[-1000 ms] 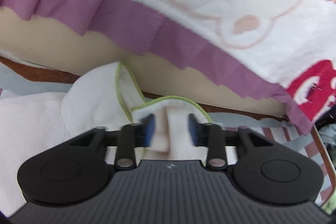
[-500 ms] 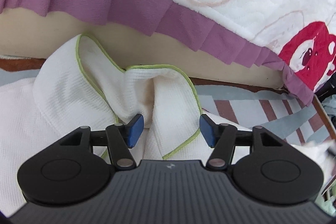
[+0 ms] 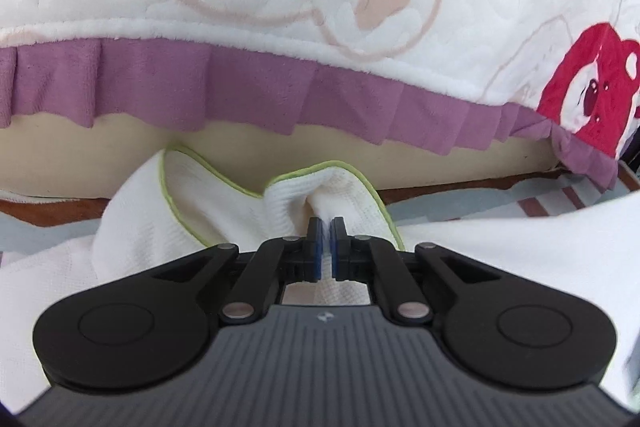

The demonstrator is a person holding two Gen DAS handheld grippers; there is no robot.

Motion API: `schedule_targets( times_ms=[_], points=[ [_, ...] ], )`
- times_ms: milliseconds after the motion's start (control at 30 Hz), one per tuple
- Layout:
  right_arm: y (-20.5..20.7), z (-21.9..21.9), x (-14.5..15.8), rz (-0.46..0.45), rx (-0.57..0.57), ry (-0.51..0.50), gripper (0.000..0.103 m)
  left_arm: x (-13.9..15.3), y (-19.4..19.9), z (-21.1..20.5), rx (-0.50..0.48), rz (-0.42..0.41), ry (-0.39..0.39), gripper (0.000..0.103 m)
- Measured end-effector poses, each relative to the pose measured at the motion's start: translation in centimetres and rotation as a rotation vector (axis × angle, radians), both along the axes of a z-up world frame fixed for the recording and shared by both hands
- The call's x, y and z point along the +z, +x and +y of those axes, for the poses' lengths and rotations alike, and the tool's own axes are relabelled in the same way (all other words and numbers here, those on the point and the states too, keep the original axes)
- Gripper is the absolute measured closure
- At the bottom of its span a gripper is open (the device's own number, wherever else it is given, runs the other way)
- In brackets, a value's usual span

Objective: Fold clothes

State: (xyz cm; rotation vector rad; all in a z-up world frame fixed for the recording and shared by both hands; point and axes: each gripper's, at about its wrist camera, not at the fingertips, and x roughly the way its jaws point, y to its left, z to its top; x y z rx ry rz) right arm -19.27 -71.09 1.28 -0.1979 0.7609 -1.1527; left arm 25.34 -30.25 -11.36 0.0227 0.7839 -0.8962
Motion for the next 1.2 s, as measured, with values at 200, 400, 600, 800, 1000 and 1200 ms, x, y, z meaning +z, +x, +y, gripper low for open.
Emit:
schedule_targets(
  times_ms=[200, 400, 600, 800, 1000, 1200],
  points=[
    [2.3, -1.0, -3.7, 0.091, -0.051, -0.002, 0.096, -1.5, 0.4, -1.6, 0.041, 0.013, 0.096, 0.094],
    [3.2, -1.9, -5.5, 0.091, -0.148, 0.147, 0.090, 0.8, 1.7, 0.6, 0.110, 0.078, -0.010, 0.049],
    [4.3, -0.8, -5.2, -0.001, -0.250, 0.187, 0.058, 2.1, 2.9, 4.4, 0.139, 0.176, 0.047, 0.047],
    [8.3, 4.0, -5.9, -0.239, -0.081, 0.296, 0.055, 3.0, 2.0, 11.4, 0.149, 0.200, 0.038, 0.049],
    [16.6, 13.6, -8.3, -0.272, 0.339, 0.498, 0.055, 4.8, 0.0, 20.5, 0.259, 0.120, 0.106, 0.049],
    [24.2, 24.7, -11.2, -0.276, 0.612, 0.745, 0.055, 4.0, -2.2, 31.8, 0.523, 0.129, 0.076, 0.047]
  ],
)
